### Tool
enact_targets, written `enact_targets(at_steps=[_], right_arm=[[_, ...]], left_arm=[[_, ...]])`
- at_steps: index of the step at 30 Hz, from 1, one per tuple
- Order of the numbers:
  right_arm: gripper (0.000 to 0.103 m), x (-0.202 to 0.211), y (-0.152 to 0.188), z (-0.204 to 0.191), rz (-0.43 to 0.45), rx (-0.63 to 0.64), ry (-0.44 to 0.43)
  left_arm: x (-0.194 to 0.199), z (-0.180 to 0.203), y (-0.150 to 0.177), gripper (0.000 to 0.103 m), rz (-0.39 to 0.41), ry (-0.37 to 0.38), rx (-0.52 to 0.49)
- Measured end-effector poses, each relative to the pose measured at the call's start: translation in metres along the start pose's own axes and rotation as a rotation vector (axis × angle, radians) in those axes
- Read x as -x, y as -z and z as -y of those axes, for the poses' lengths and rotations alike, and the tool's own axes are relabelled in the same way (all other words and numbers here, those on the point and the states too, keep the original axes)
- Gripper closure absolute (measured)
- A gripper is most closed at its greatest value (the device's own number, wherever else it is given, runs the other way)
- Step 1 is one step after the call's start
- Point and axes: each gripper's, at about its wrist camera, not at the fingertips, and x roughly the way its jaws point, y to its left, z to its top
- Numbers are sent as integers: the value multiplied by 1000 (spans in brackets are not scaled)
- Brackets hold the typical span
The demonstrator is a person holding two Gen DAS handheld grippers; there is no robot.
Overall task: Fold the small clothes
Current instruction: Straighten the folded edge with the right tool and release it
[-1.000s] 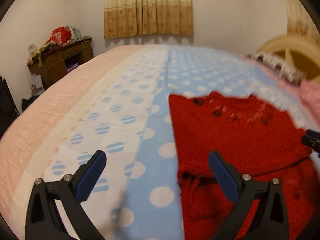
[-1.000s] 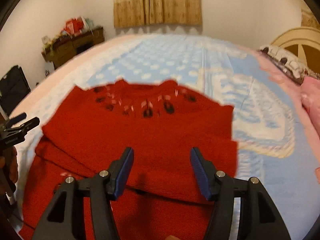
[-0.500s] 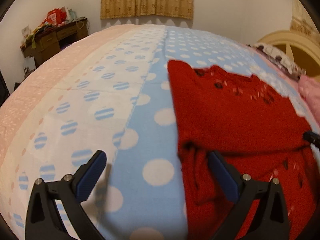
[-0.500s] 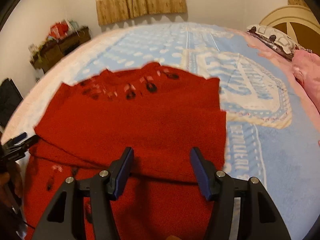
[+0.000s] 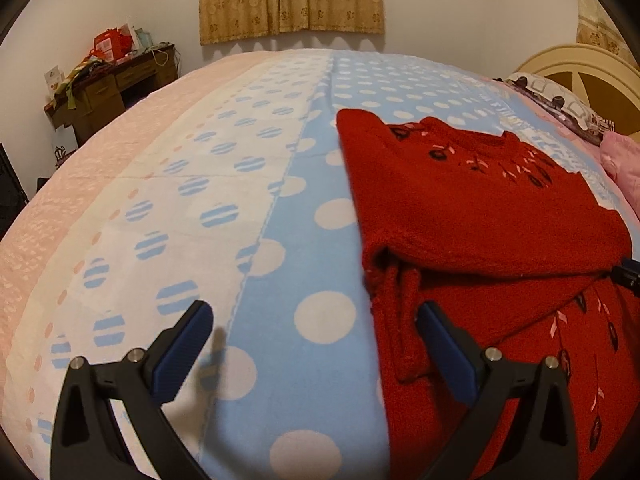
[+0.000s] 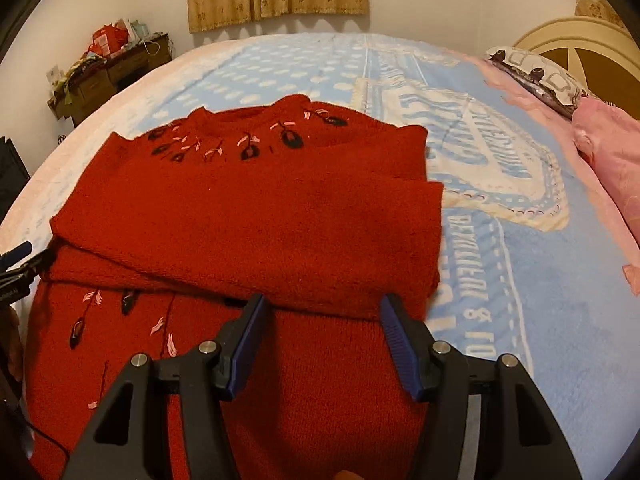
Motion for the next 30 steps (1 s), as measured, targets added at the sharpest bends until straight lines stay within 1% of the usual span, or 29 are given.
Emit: enact_targets(at_steps=[6,11,16,18,22,30], right_arm=[[43,-4,6,3,-21,-20,-2],[43,-5,6,3,-33,-21,-4],[43,2,8,2,-22,-18,9],[43,7,11,3,-14,-24,6],[43,17,18,3,1,-18,14],[43,40,42,4,22,-38,-14]], left_arm=[[6,4,6,0,14,5,-24],[5,5,8,0,2,7,-24],[12,7,11,0,1,7,-26],[18,8,13,0,4,13,-30],[37,12,16,0,37,26,-43],[80,22,29,0,95,71,-85]])
